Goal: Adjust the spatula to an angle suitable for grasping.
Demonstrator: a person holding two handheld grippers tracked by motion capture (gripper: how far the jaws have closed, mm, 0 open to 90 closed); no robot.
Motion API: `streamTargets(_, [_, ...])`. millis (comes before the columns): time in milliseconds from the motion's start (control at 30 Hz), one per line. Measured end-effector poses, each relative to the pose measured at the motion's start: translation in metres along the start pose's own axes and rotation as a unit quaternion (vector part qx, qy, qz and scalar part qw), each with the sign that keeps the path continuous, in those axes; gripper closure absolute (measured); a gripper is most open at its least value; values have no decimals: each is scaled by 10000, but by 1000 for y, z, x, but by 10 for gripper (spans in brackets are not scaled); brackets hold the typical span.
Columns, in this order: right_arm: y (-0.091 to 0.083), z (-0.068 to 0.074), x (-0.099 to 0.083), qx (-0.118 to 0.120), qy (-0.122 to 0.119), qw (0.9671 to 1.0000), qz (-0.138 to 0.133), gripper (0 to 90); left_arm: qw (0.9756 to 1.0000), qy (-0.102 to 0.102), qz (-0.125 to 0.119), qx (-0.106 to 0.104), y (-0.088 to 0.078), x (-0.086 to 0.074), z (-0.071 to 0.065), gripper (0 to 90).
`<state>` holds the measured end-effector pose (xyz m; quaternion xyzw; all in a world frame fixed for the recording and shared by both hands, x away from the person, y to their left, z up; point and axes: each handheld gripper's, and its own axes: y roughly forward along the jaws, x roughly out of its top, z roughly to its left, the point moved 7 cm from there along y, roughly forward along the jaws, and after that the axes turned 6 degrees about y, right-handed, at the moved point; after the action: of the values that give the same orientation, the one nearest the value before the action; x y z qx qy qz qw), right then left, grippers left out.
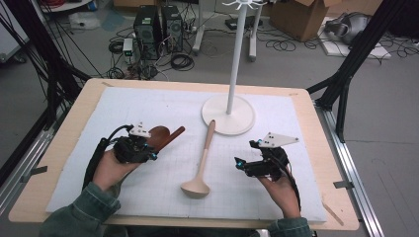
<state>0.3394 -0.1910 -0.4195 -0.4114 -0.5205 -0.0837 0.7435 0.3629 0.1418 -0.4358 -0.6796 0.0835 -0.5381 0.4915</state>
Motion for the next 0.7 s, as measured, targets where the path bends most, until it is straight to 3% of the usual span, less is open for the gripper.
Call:
streamTargets(267, [4,18,27,117,-122,9998,-104,174,9978,260,-559,-230,-22,25,-15,731])
streamTargets(700, [24,45,58,537,-195,9983,-108,206,9920,442,-1051,-549,-34,46,-30,732])
